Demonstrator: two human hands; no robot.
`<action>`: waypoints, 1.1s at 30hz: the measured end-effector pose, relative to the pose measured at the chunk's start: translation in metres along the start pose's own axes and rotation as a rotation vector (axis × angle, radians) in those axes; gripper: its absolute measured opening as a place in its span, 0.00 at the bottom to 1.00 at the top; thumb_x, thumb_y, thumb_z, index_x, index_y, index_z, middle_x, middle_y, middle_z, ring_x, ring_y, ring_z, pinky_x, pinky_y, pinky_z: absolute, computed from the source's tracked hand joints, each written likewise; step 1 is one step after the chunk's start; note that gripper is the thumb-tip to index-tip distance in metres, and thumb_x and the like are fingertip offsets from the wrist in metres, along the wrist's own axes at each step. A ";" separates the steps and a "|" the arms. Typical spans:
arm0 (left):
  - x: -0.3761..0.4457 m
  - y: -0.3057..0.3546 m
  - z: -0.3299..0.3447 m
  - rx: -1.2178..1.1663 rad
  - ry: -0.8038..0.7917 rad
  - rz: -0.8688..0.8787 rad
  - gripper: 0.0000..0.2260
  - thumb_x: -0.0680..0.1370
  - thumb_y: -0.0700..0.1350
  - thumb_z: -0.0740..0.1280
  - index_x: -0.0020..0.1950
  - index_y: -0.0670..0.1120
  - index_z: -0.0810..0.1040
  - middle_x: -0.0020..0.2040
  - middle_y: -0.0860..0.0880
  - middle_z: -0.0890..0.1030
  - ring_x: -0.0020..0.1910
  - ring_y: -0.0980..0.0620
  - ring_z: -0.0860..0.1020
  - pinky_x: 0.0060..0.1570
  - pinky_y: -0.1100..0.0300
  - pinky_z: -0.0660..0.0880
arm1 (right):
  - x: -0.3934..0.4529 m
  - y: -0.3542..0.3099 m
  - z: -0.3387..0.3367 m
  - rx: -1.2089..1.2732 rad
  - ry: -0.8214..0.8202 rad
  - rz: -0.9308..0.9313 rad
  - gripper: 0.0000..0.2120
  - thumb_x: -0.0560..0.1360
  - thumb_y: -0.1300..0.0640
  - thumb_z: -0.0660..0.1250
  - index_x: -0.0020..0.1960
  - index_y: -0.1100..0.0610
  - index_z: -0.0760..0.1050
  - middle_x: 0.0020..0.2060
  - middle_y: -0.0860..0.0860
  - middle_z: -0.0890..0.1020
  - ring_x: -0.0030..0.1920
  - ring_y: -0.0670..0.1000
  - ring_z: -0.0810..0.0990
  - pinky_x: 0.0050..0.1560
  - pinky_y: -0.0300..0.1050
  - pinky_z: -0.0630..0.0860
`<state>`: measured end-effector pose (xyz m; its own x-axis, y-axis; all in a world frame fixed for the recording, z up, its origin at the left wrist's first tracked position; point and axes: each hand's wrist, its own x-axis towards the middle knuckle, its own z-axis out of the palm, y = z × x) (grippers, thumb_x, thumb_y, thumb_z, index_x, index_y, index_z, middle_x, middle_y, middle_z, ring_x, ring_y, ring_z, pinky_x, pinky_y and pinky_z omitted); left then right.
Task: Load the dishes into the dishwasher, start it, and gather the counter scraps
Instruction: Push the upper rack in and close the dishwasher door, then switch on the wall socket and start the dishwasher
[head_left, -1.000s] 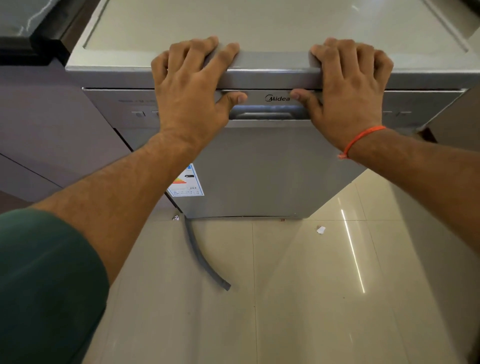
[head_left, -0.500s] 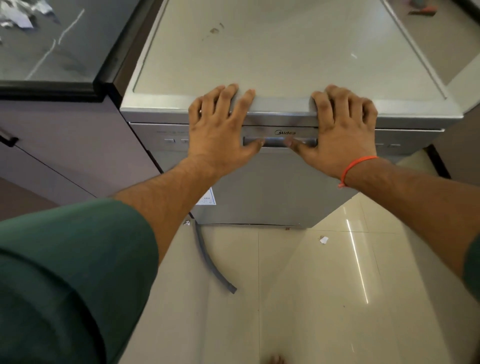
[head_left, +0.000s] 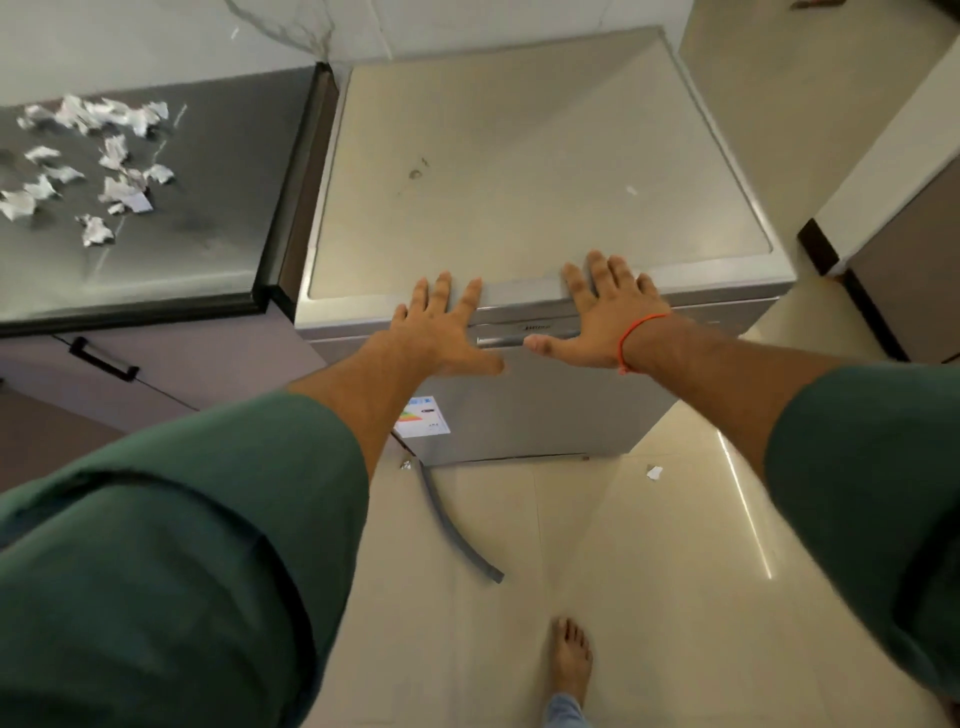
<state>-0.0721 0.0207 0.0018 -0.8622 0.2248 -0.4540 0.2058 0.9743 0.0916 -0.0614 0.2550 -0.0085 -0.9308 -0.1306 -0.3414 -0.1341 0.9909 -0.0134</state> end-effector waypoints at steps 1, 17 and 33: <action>-0.004 0.003 -0.001 -0.009 -0.029 -0.010 0.51 0.72 0.72 0.65 0.80 0.58 0.33 0.81 0.46 0.32 0.80 0.40 0.34 0.77 0.39 0.42 | -0.002 -0.002 -0.002 -0.004 -0.019 0.002 0.58 0.65 0.16 0.46 0.81 0.49 0.33 0.80 0.57 0.35 0.80 0.61 0.37 0.78 0.63 0.41; -0.033 -0.028 -0.094 -0.247 -0.041 0.001 0.45 0.77 0.66 0.67 0.81 0.60 0.38 0.83 0.45 0.53 0.80 0.40 0.57 0.77 0.40 0.57 | -0.007 -0.017 -0.093 0.141 -0.315 0.056 0.49 0.67 0.17 0.43 0.81 0.40 0.45 0.82 0.50 0.46 0.81 0.56 0.47 0.75 0.69 0.38; 0.045 -0.131 -0.206 -0.227 -0.027 0.072 0.46 0.78 0.62 0.68 0.79 0.62 0.34 0.83 0.47 0.53 0.79 0.42 0.60 0.77 0.43 0.58 | 0.102 -0.095 -0.200 0.233 -0.180 0.064 0.47 0.67 0.17 0.38 0.80 0.39 0.50 0.82 0.49 0.51 0.81 0.55 0.53 0.75 0.69 0.43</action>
<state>-0.2331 -0.0940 0.1517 -0.8356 0.2960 -0.4627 0.1541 0.9349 0.3198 -0.2115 0.1410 0.1463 -0.8567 -0.0804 -0.5096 0.0236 0.9806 -0.1944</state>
